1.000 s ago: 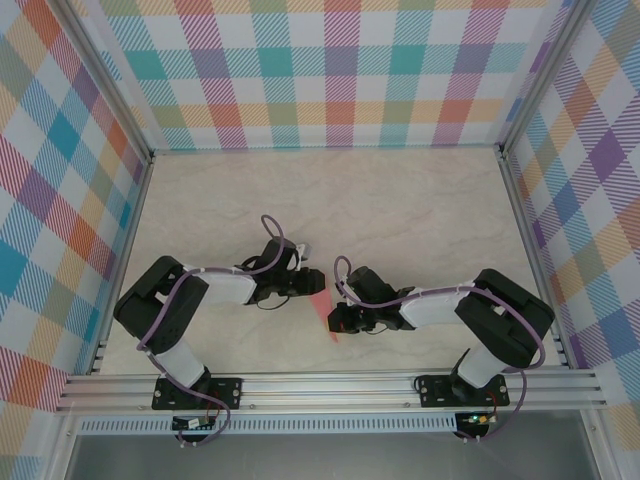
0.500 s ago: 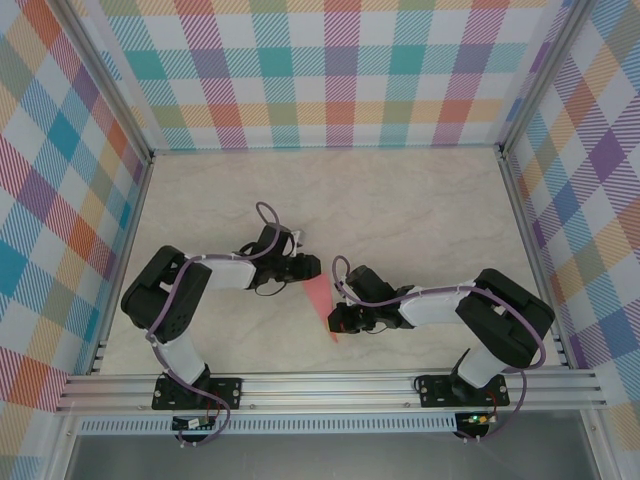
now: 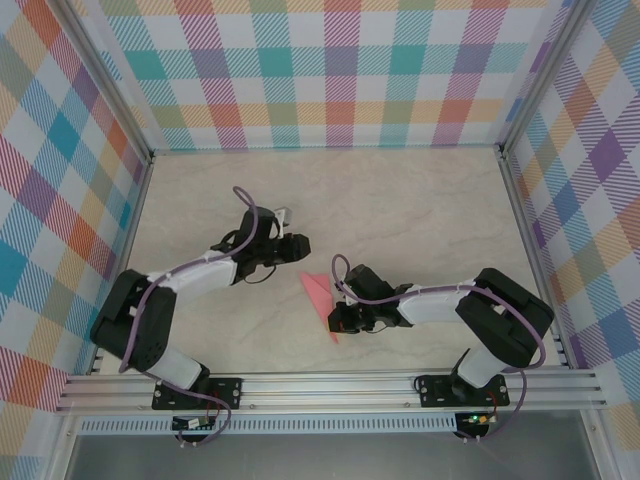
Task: Fold a paper plane with a square sheet of paper (pick it up from the middle)
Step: Fold the wing for the fifth time at the center of the table.
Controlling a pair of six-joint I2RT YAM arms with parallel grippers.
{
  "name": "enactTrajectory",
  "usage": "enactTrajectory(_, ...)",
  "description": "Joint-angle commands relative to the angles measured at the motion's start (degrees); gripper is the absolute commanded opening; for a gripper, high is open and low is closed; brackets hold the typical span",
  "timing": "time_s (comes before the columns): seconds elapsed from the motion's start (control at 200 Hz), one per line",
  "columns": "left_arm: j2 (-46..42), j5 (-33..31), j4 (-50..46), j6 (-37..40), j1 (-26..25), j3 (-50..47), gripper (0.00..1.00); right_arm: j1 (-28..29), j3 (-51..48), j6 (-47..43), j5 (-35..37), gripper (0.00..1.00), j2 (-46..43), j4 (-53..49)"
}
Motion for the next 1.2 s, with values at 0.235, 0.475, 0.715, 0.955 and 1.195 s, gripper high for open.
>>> enactTrajectory(0.235,-5.02,0.56,3.41,-5.34,-9.04,-9.46,0.25,0.11,-3.16,1.04,5.12,0.07,-2.59,-7.43)
enactTrajectory(0.475,3.05,-1.13,7.02,-6.43,-11.50,-9.86,0.23,0.11,-3.47,1.60,4.57,0.09,-3.12,-5.43)
enactTrajectory(0.715,7.58,-5.02,7.79,-6.46,-11.50,-10.85,0.23,0.16,-2.45,0.34,2.65,0.13,-7.83,-4.56)
enactTrajectory(0.955,10.04,-5.44,8.23,-6.69,-11.67,-11.57,0.23,0.20,1.02,-0.33,-1.24,0.16,-6.09,-1.77)
enactTrajectory(1.195,9.78,-7.41,5.57,-6.48,-11.67,-11.13,0.23,0.23,-2.20,2.34,-2.98,0.16,0.47,2.81)
